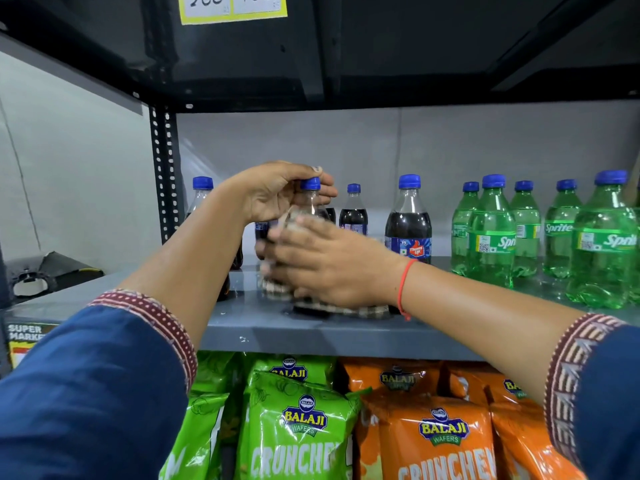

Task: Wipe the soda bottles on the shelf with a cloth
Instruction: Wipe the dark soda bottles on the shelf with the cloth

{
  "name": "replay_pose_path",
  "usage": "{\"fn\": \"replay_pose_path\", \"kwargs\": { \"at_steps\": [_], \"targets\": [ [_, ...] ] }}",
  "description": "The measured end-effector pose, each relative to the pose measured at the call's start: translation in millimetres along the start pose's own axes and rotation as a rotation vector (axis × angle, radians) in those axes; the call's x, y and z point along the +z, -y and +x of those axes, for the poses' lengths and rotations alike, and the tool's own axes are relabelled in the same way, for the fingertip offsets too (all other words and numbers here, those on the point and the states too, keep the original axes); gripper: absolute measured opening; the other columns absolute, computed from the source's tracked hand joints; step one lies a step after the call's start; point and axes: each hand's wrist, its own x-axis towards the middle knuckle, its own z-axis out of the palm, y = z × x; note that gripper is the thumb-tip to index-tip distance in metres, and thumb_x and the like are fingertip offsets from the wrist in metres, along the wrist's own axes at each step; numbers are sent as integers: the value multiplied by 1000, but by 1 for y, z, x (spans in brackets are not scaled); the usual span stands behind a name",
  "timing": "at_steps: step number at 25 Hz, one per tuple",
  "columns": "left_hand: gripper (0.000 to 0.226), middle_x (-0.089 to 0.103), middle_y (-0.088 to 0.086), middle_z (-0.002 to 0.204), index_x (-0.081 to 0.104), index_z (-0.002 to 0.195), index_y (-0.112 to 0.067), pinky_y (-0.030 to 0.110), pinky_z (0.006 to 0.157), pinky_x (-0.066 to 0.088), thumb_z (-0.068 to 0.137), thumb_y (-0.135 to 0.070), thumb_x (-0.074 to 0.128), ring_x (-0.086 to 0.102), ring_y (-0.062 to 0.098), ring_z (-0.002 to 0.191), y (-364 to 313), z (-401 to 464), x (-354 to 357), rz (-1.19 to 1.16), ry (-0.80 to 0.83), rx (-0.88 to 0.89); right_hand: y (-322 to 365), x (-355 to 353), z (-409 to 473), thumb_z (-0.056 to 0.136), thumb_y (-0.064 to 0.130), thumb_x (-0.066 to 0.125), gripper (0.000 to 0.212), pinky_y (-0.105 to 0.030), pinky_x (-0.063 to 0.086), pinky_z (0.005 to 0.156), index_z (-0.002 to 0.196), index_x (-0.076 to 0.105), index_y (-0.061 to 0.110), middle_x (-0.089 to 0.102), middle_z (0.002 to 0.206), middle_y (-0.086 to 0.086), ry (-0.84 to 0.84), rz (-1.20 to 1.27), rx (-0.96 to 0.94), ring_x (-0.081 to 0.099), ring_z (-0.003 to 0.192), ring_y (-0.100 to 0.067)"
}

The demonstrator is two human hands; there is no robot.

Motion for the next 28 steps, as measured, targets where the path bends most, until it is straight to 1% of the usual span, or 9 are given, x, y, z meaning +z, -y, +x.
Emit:
{"fn": "replay_pose_path", "kwargs": {
  "at_steps": [8,11,13,15,17,20,24,26,28],
  "targets": [
    [29,68,12,108,59,109,-3,21,71,57,90,-21,46,67,16,92,0,-2,1,20,-8,11,0,0,-3,94,29,36,41,-48,33,108,132,49,20,48,141,-4,25,-41,-74,41,131,-26],
    [27,71,11,103,61,105,-3,24,73,58,89,-20,48,69,15,86,2,0,-2,-15,-7,8,3,-3,-8,93,35,47,40,-53,36,104,131,49,23,47,141,-5,-34,34,141,42,130,-30],
    [25,72,10,98,63,101,-4,23,74,57,89,-20,48,70,15,86,2,1,-3,5,-10,24,16,-6,-16,92,24,49,34,-52,47,96,126,55,22,49,140,-6,-69,136,167,46,127,-31],
    [25,73,9,98,64,100,-6,24,76,57,89,-20,47,69,16,90,1,1,-2,19,-18,23,29,-13,-25,93,12,46,30,-46,55,78,119,59,19,49,140,-8,-79,240,166,52,121,-32],
    [27,71,9,102,62,105,-6,24,76,57,90,-19,45,68,16,95,-1,0,-2,27,-29,6,35,-24,-26,93,5,46,26,-41,55,66,110,65,14,50,138,-10,-102,326,185,58,110,-31],
    [28,67,10,108,57,112,-4,23,78,55,87,-15,50,65,16,97,-10,-4,6,157,-107,7,34,-47,-34,93,3,49,20,-41,54,68,98,68,8,57,132,-11,-187,405,155,61,104,-29],
    [38,62,3,114,56,118,-11,19,88,46,80,-10,61,58,10,101,-38,-8,23,401,-395,398,19,-83,-60,94,7,50,20,-40,53,70,101,68,12,59,130,-8,-282,386,256,61,103,-28],
    [34,64,0,111,59,112,-20,19,90,47,78,-16,64,60,7,101,-52,-8,45,333,-433,572,6,-92,-78,94,9,52,18,-42,53,75,104,67,10,60,128,-10,-316,358,339,61,102,-30],
    [30,66,-3,104,64,106,-22,21,90,48,77,-23,67,61,3,93,-54,1,75,384,-394,584,-5,-92,-100,97,10,42,26,-43,54,79,101,67,8,61,127,-11,-299,330,397,61,104,-32]
  ]
}}
